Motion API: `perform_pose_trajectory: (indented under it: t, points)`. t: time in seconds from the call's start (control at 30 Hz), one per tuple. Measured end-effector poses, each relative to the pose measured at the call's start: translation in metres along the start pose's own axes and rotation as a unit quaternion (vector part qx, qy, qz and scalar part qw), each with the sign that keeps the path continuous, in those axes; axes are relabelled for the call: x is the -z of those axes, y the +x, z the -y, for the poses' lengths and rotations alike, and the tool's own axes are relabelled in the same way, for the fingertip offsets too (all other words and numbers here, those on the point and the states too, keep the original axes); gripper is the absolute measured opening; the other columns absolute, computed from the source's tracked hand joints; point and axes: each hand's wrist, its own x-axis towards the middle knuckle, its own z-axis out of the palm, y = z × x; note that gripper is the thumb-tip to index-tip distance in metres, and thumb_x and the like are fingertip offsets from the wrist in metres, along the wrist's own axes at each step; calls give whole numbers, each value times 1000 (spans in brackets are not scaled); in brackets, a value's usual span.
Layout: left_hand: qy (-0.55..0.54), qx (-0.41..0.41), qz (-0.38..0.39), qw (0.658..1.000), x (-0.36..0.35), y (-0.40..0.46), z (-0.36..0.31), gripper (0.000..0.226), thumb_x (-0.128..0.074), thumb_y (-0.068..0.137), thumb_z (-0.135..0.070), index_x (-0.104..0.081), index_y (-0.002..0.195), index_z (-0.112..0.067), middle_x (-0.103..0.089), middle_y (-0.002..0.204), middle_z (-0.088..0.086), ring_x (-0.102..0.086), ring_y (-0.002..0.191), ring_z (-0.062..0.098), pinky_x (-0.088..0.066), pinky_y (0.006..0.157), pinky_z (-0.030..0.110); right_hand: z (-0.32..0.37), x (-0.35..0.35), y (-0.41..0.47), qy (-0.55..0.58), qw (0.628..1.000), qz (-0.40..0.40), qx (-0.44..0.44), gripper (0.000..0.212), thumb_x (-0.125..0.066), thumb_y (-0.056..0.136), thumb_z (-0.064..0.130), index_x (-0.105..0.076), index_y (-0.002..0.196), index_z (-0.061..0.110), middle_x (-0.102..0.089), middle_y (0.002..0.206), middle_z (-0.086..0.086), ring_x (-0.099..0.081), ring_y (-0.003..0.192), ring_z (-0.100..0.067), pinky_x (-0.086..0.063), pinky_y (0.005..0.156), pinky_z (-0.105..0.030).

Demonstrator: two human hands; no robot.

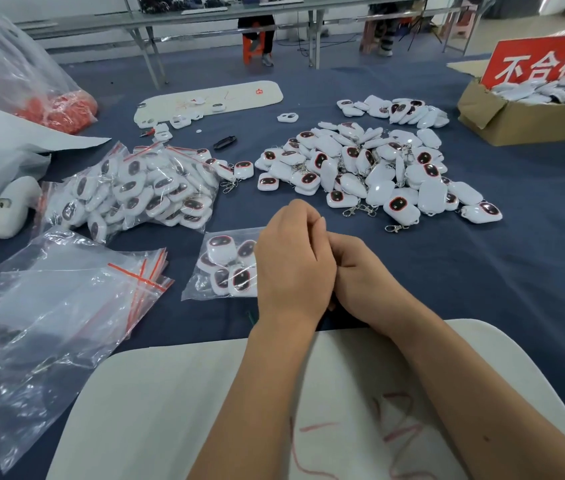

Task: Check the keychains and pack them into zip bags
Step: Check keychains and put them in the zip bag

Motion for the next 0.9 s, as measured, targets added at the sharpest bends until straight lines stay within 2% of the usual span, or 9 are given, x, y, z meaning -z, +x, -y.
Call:
perform_pose_trajectory:
  t: [0.13,0.2,0.3,0.4,0.5,0.57,0.67,0.8,0.9]
  points:
    - [-44,-5,17,999,-1,-2,-1,13,-63,94,-13,-61,81,-13,-62,73,-4,-58,72,14,-47,69,34,1,2,0,-10,1000,-14,-18,48,-42,95,2,-66,67,33,-61,55,8,-51,46,-9,-44,45,-27]
    - [-62,7,19,998,-2,-2,1,14,-62,94,-17,-61,80,-14,-63,71,-4,-60,71,14,-49,69,36,-2,3,0,-69,994,-85,-4,48,-51,100,3,-70,68,34,-65,57,12,-55,49,-5,-46,50,-25]
    - [-70,39,50,996,-8,-4,7,16,-64,94,-17,-61,78,-14,-63,68,-4,-60,68,16,-49,67,40,-4,10,1,-172,951,-256,33,31,-60,93,-1,-79,86,22,-75,74,11,-66,64,-4,-53,65,-21]
    - [-44,4,120,992,-16,-9,8,13,-67,91,-9,-61,79,-11,-63,66,-2,-57,63,19,-48,64,42,-8,30,0,-303,889,-342,34,26,-60,89,0,-78,103,12,-78,103,-2,-68,99,-22,-51,93,-33]
    - [-33,-38,212,976,-22,-14,8,5,-67,86,-4,-66,84,-9,-69,72,2,-61,66,23,-51,67,42,-16,45,3,-456,850,-253,-71,42,-62,96,12,-63,138,17,-48,155,-13,-33,143,-37,-33,113,-47]
    - [-34,-40,231,972,-23,-15,10,7,-66,84,-3,-67,83,-10,-69,70,1,-61,64,22,-52,66,41,-19,46,5,-488,842,-170,-153,52,-55,103,20,-47,153,28,-17,171,-11,-12,156,-35,-21,122,-56]
    - [-30,-13,196,980,-23,-13,15,8,-67,85,-3,-66,80,-11,-65,67,-2,-58,63,19,-52,66,41,-22,43,6,-478,852,-159,-145,42,-59,102,23,-57,144,28,-34,162,-6,-28,149,-35,-24,121,-52]
    - [-10,72,137,988,-19,-4,23,12,-66,87,-6,-63,78,-14,-61,67,-7,-58,67,17,-53,71,42,-19,39,3,-414,880,-229,-30,16,-74,92,17,-66,106,19,-64,111,-3,-56,104,-34,-40,92,-40]
    - [-39,132,109,984,-15,0,26,12,-66,91,-12,-65,80,-17,-65,70,-7,-64,69,14,-56,76,41,-17,35,3,-310,925,-218,9,29,-79,90,22,-65,116,20,-70,101,2,-62,95,-23,-48,86,-36]
